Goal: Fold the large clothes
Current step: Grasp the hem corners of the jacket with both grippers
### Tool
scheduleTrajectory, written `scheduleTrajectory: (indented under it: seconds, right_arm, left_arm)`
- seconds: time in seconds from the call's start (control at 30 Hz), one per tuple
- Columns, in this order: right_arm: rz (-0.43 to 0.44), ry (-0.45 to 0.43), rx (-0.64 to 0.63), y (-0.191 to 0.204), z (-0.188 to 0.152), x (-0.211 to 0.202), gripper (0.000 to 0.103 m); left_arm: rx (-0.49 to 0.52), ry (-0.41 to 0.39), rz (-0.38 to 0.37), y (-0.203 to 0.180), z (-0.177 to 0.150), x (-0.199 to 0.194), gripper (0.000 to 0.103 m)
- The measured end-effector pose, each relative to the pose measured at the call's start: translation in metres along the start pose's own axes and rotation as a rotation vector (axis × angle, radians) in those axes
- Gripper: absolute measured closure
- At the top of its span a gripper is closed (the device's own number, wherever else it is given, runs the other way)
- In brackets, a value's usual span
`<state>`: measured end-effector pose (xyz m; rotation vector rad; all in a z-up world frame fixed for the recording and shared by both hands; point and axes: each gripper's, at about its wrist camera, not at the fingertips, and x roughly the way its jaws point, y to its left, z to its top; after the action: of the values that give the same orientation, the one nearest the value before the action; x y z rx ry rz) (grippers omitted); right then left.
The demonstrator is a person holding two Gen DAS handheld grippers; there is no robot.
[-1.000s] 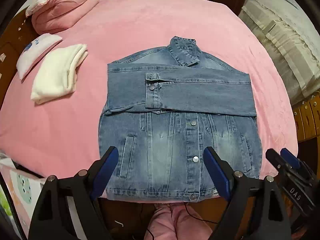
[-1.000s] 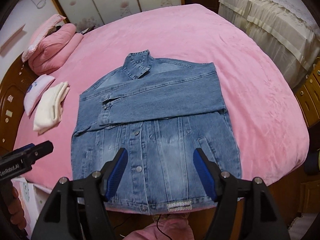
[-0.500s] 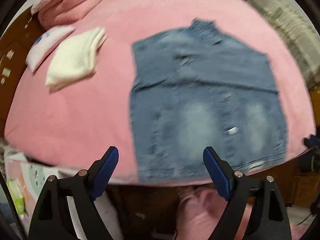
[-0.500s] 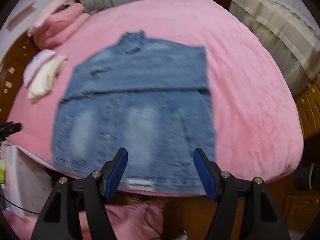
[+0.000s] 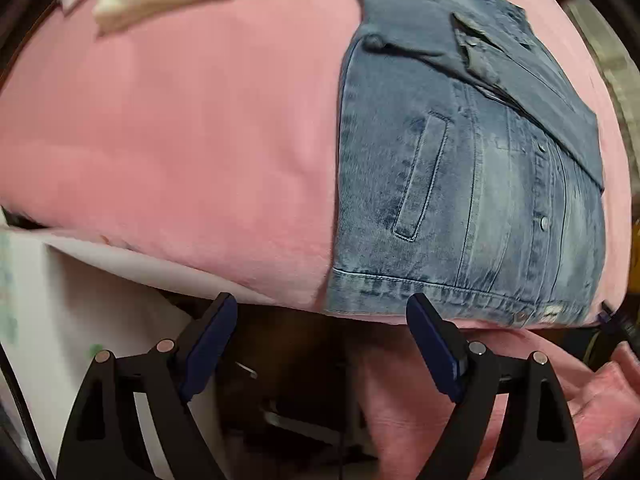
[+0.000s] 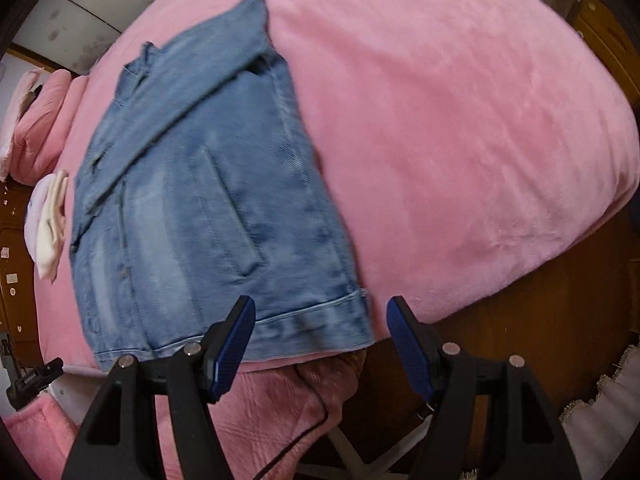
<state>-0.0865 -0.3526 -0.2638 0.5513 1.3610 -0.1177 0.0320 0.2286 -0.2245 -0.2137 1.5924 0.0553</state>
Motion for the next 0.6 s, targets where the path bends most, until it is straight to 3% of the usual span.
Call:
scheduleTrajectory:
  seconds: [0.23,0.47,0.6]
  right_arm:
    - [0.028,0.079,0.097,-0.019,-0.009,0.05,0.035]
    - [0.124,0.072,0.224,-0.03,-0.016,0.054,0.035]
    - [0.129,0.074,0.18,-0.015,-0.008,0.054,0.035]
  left_arm:
    - [-0.084,0.069,-0.068,0.01,0.013,0.048,0.018]
    - [-0.148,0.221,-0.101,0.02,0.023,0.1,0.016]
    - [-0.155,0.275,-0.125,0.017,0.026,0.121,0.012]
